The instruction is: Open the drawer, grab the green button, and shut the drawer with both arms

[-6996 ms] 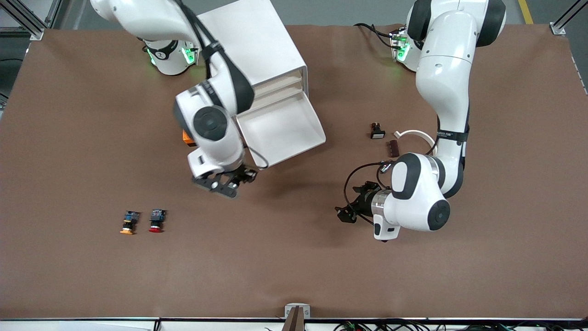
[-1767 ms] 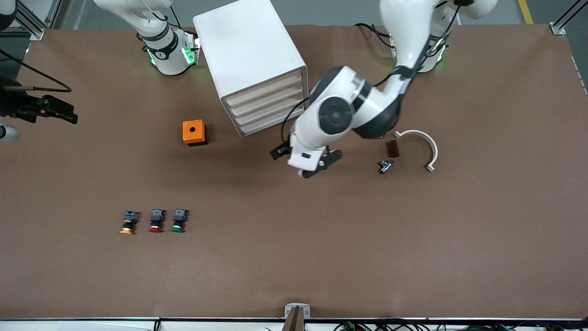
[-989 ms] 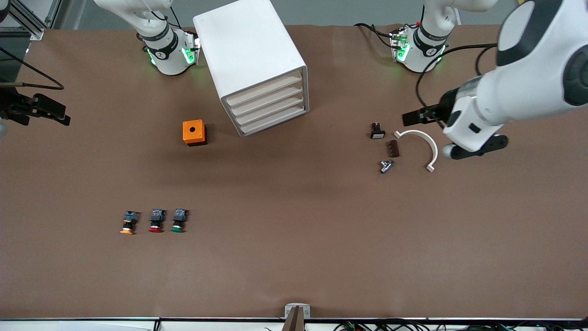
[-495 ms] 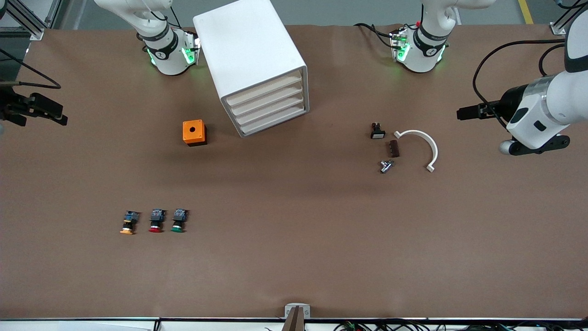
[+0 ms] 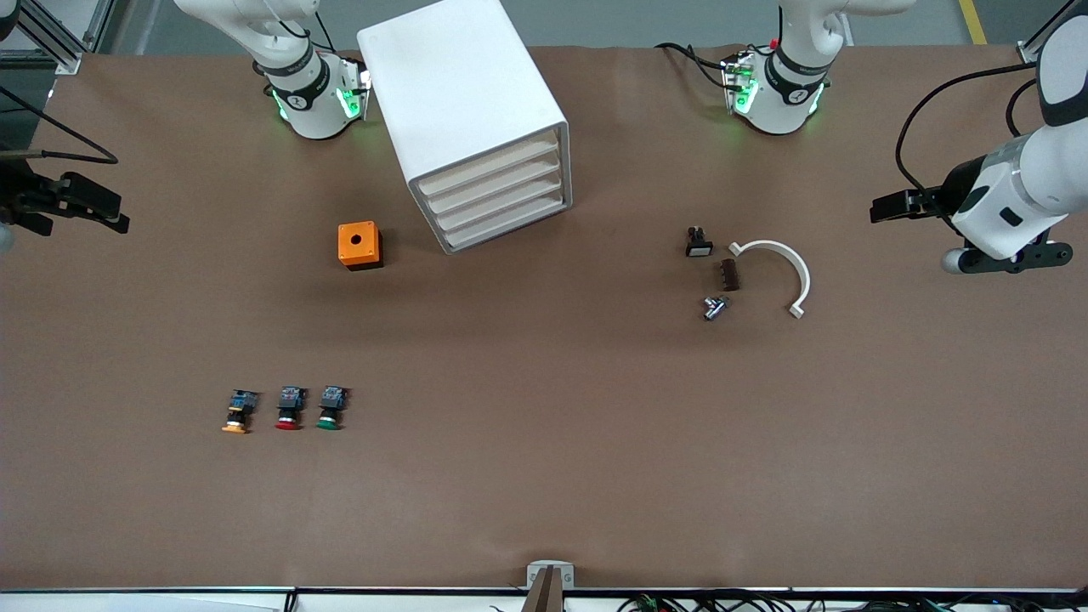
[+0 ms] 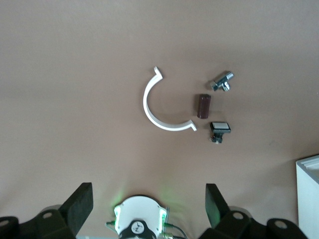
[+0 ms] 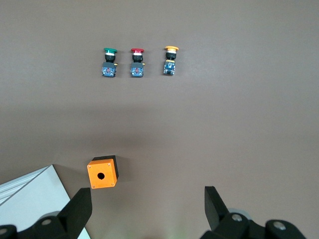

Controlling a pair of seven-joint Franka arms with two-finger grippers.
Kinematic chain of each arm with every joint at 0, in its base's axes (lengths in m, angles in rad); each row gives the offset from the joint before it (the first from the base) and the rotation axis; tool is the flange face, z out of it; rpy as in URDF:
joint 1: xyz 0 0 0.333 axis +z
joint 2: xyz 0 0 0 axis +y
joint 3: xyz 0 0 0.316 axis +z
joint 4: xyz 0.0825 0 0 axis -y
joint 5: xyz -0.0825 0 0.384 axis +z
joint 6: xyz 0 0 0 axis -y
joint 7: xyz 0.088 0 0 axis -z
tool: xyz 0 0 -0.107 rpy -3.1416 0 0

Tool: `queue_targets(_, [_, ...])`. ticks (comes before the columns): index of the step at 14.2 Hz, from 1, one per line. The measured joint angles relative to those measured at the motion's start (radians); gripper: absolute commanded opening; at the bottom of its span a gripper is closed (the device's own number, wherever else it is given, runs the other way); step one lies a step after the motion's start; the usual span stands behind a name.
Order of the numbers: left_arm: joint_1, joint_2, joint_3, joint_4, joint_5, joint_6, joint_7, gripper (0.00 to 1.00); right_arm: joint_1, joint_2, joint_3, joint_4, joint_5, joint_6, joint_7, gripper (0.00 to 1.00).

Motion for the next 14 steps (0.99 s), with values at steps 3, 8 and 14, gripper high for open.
queue_targets(3, [0.016,-0.021,-0.002,0.014,0.015,0.033,0.027,0.99,0.007,0.000,0.002,0.000,0.000,0.000,0.000,1.00])
queue_targets(8, [0.013,-0.025,-0.035,0.120,0.025,0.046,0.027,0.99,0.014,-0.001,0.003,0.000,0.000,0.001,0.000,1.00])
queue_targets(14, [-0.003,-0.015,-0.087,0.191,0.025,0.047,0.017,0.99,0.015,-0.007,0.004,-0.001,0.000,0.050,-0.008,1.00])
